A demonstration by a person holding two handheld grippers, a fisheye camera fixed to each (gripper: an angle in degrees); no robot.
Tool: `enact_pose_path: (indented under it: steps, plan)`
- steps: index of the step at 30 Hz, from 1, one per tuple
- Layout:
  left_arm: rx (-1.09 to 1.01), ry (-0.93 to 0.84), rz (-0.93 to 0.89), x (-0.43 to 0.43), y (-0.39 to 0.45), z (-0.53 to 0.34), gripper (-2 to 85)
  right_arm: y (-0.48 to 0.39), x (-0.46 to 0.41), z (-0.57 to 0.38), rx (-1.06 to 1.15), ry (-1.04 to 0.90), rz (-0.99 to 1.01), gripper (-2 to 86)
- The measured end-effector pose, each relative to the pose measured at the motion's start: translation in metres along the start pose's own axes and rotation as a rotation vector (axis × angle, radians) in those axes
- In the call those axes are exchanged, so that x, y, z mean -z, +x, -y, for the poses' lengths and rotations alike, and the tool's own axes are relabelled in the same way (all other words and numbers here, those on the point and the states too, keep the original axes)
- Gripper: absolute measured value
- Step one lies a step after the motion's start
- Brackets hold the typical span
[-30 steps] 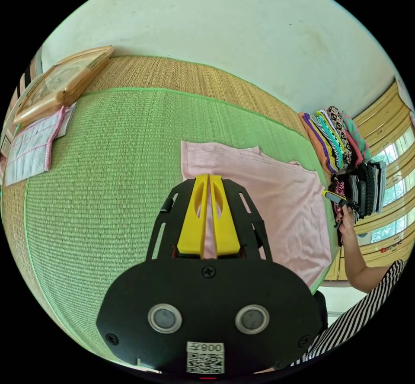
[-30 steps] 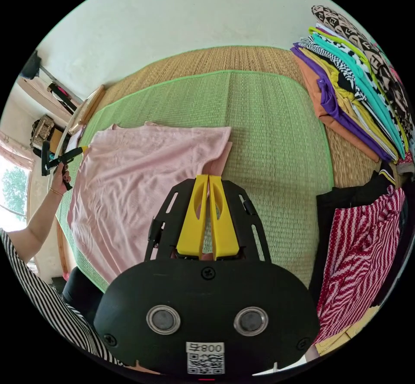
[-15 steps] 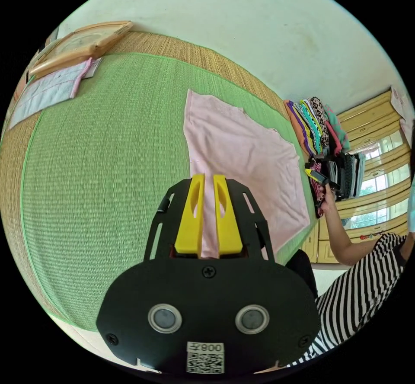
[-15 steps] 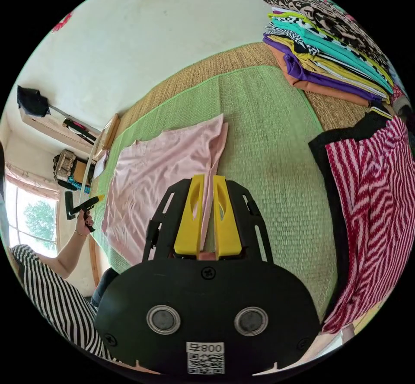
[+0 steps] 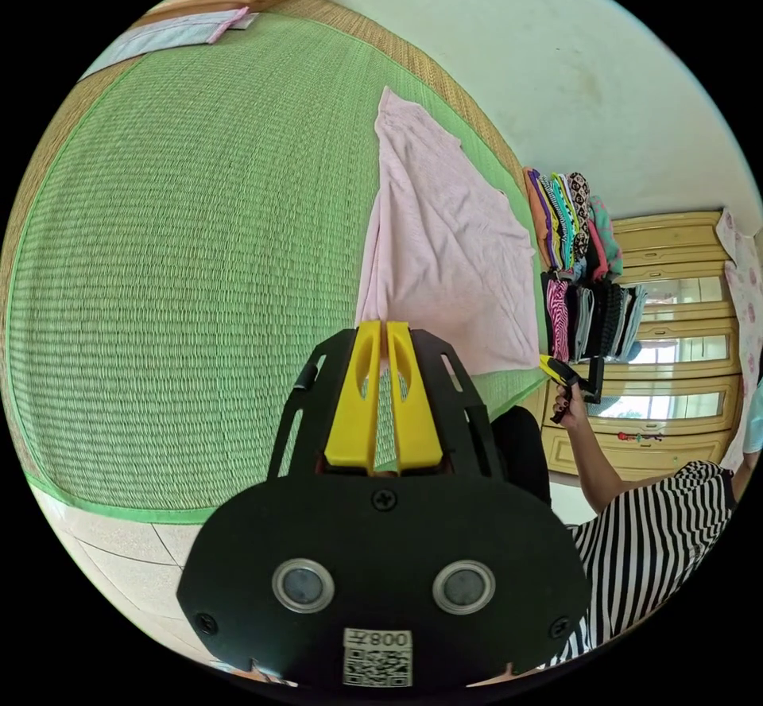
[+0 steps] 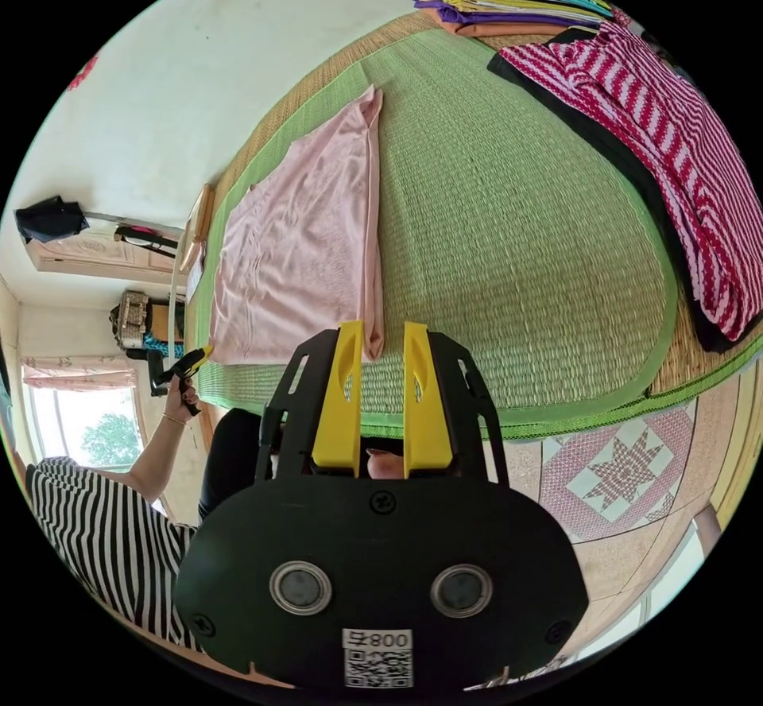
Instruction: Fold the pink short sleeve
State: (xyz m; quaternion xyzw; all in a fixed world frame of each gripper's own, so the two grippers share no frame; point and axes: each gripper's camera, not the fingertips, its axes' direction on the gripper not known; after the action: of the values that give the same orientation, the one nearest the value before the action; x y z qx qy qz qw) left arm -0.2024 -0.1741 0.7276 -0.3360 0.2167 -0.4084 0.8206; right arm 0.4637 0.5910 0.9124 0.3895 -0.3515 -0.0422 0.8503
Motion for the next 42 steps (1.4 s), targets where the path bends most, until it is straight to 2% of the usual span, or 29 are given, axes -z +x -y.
enact_pose_path:
  steps: [7, 10, 14, 21, 28, 33, 36, 38, 42]
  plan:
    - [-0.04, -0.046, -0.034, -0.016, -0.013, -0.014, 2.1, -0.007, 0.018, -0.024, -0.011, 0.074, 0.036, 9.3]
    - [-0.031, -0.069, -0.035, -0.029, -0.019, -0.02, 1.5, -0.004, 0.005, -0.022, -0.031, 0.03, 0.036, 8.7]
    - [-0.053, -0.099, -0.026, -0.04, -0.022, -0.028, 1.0, -0.002, -0.004, -0.02, -0.075, -0.003, -0.061, 2.8]
    - [-0.057, -0.115, -0.053, -0.041, -0.035, -0.057, 0.8, -0.005, 0.0, -0.035, -0.12, -0.062, -0.09, 0.9]
    - [-0.064, -0.128, -0.028, -0.052, -0.049, -0.1, 1.3, -0.012, 0.006, -0.075, -0.144, -0.084, -0.045, 0.7]
    - [-0.041, -0.038, -0.011, -0.055, -0.05, -0.135, 1.9, -0.009, 0.024, -0.097, -0.14, -0.017, 0.059, 0.7]
    - [-0.086, 0.044, -0.01, -0.056, -0.029, -0.158, 2.1, -0.007, 0.042, -0.104, -0.105, 0.023, 0.134, 0.7]
    - [-0.187, 0.091, -0.078, -0.066, 0.007, -0.171, 2.2, -0.008, 0.055, -0.106, -0.064, 0.041, 0.169, 0.7]
    - [-0.433, 0.018, -0.183, -0.112, 0.09, -0.174, 3.3, -0.008, 0.069, -0.104, 0.007, 0.048, 0.216, 0.6]
